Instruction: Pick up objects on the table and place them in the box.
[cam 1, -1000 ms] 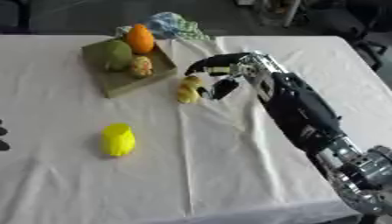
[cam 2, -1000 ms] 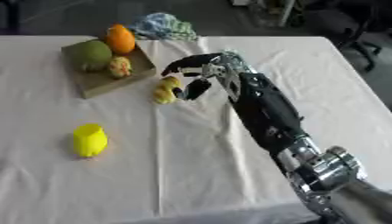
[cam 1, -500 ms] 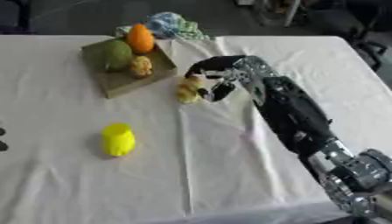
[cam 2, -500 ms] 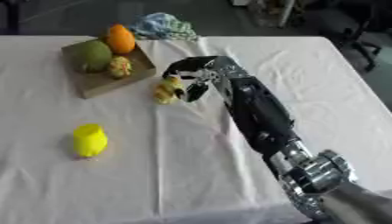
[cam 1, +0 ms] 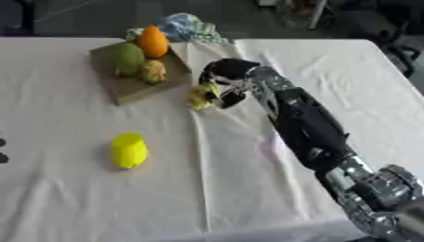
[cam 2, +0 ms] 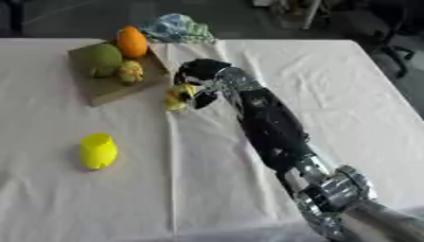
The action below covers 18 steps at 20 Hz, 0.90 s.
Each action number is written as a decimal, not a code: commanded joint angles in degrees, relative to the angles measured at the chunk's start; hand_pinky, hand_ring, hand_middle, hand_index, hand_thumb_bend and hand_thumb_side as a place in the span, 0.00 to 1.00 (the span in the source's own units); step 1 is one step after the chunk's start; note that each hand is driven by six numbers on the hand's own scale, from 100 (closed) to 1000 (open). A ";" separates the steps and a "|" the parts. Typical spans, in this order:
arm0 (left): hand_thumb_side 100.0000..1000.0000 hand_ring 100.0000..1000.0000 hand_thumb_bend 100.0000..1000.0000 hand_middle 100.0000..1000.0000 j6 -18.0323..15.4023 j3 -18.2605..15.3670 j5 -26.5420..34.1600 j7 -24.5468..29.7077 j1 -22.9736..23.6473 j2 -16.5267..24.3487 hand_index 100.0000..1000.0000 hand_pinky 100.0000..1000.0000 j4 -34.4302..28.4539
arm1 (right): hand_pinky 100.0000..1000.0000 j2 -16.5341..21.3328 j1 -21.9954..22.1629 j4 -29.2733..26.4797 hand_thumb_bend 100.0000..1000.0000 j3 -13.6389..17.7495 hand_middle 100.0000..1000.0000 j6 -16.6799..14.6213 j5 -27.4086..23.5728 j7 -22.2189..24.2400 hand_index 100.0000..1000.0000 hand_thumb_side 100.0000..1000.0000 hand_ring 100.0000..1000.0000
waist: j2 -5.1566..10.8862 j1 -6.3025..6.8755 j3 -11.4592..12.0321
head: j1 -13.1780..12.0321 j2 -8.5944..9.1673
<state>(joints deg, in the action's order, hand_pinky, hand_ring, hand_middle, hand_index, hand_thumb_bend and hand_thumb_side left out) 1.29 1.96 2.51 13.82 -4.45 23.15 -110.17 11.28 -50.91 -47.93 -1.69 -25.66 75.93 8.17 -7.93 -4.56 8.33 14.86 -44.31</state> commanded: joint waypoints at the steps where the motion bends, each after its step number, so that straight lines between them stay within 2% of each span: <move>1: 0.97 0.47 0.00 0.52 0.03 -0.12 0.19 0.05 -0.58 0.55 0.68 0.59 -0.63 | 0.73 0.45 -2.56 -3.32 0.00 1.86 0.53 1.16 -1.12 -4.12 0.29 0.03 0.68 | 1.51 0.21 0.24 | 0.21 0.20; 5: 0.97 0.47 0.00 0.52 0.06 0.33 0.33 0.44 -1.12 0.44 0.68 0.59 -0.67 | 0.72 -0.70 -5.22 -3.62 0.00 4.11 0.53 4.01 -1.55 -6.70 0.28 0.01 0.67 | 1.36 0.17 1.33 | 0.98 0.20; 11: 0.97 0.47 0.00 0.52 0.11 1.15 0.64 1.35 -2.34 0.47 0.68 0.59 -0.83 | 0.70 -3.58 -7.25 1.52 0.00 7.31 0.54 10.64 2.06 -11.78 0.37 0.00 0.65 | 0.88 -0.26 4.16 | 2.77 0.20; 14: 0.97 0.47 0.00 0.52 0.12 1.27 0.71 1.51 -2.64 0.60 0.68 0.59 -0.92 | 0.70 -5.38 -7.00 4.47 0.00 8.16 0.57 12.91 3.85 -13.11 0.49 0.02 0.66 | 0.60 -0.34 5.22 | 3.49 0.20; 16: 0.97 0.47 0.00 0.52 0.12 1.39 0.80 1.63 -2.90 0.55 0.68 0.59 -0.98 | 0.71 -6.47 -6.72 6.20 0.00 8.65 0.62 14.33 4.90 -13.48 0.61 0.03 0.68 | 0.45 -0.37 5.74 | 3.87 0.20; 18: 0.97 0.47 0.00 0.52 0.15 1.51 0.88 1.78 -3.11 0.50 0.68 0.59 -1.02 | 0.71 -7.30 -6.48 7.26 0.00 9.01 0.63 15.79 5.93 -14.07 0.66 0.03 0.68 | 0.34 -0.39 6.10 | 4.21 0.20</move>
<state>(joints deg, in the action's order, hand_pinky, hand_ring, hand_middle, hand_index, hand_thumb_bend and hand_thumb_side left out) 1.48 3.43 3.20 15.34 -6.87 23.13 -110.18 3.80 -56.38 -40.78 6.81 -10.82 80.99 -5.46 -7.99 -4.56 14.44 18.68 -44.31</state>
